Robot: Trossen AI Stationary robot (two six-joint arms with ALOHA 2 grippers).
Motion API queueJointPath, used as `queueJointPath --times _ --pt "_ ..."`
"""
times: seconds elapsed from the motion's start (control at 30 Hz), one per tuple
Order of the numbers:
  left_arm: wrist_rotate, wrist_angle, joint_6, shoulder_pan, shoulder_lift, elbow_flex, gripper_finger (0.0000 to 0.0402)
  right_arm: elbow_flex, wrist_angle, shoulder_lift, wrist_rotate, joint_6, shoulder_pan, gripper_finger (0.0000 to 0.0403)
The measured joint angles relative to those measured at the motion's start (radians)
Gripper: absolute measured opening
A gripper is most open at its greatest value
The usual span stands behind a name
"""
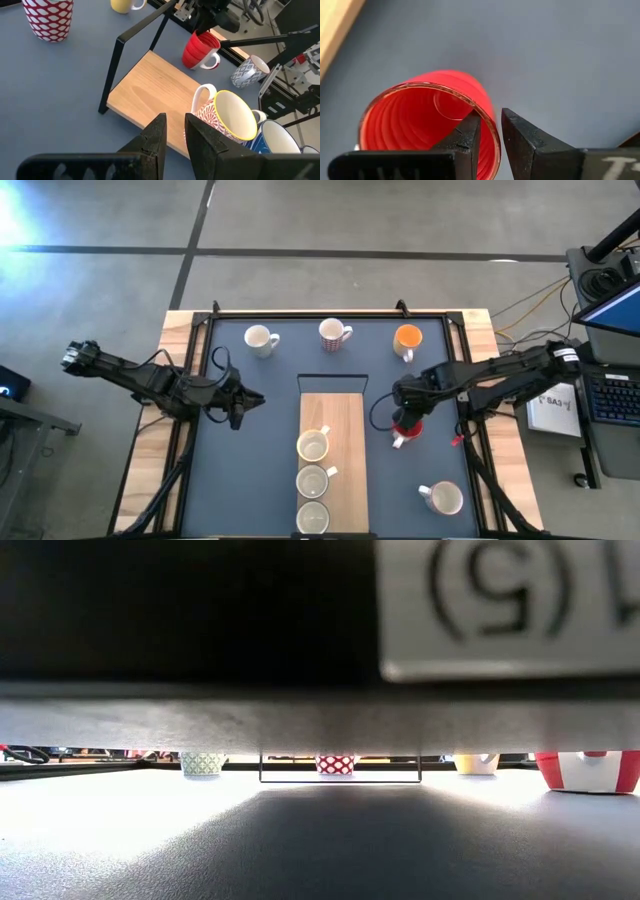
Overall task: Place coffee mugs
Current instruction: Put the red mug on the shelf
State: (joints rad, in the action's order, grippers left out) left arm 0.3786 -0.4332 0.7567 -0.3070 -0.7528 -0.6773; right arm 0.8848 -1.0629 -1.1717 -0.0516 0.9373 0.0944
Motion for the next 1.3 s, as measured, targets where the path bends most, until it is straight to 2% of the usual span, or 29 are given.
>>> queueJointPath --times 0.17,0.33,0.53,0.83,1.3 --pt "0.0 0.0 0.0 0.0 0.0 0.0 0.0052 0.0 0.006 -0.04 -0.011 -0.065 0.0 0.0061" --pt "0.0 -0.002 0.0 0.0 -0.001 0.0 0.0052 0.0 0.006 -0.068 -0.052 -0.115 0.0 0.0018" --pt "0.005 -0.027 0.0 0.0 0.0 0.0 0.0052 0.041 0.013 -0.075 -0.096 -0.156 0.001 0.0012" --pt "0.006 -0.034 0.0 0.0 0.001 0.0 0.0052 0.277 0.016 -0.109 -0.115 -0.377 0.066 0.0012" --pt "0.005 -0.036 -0.011 0.0 0.003 0.0 0.0052 0.602 -0.067 -0.396 -0.05 -0.565 0.175 0.0012"
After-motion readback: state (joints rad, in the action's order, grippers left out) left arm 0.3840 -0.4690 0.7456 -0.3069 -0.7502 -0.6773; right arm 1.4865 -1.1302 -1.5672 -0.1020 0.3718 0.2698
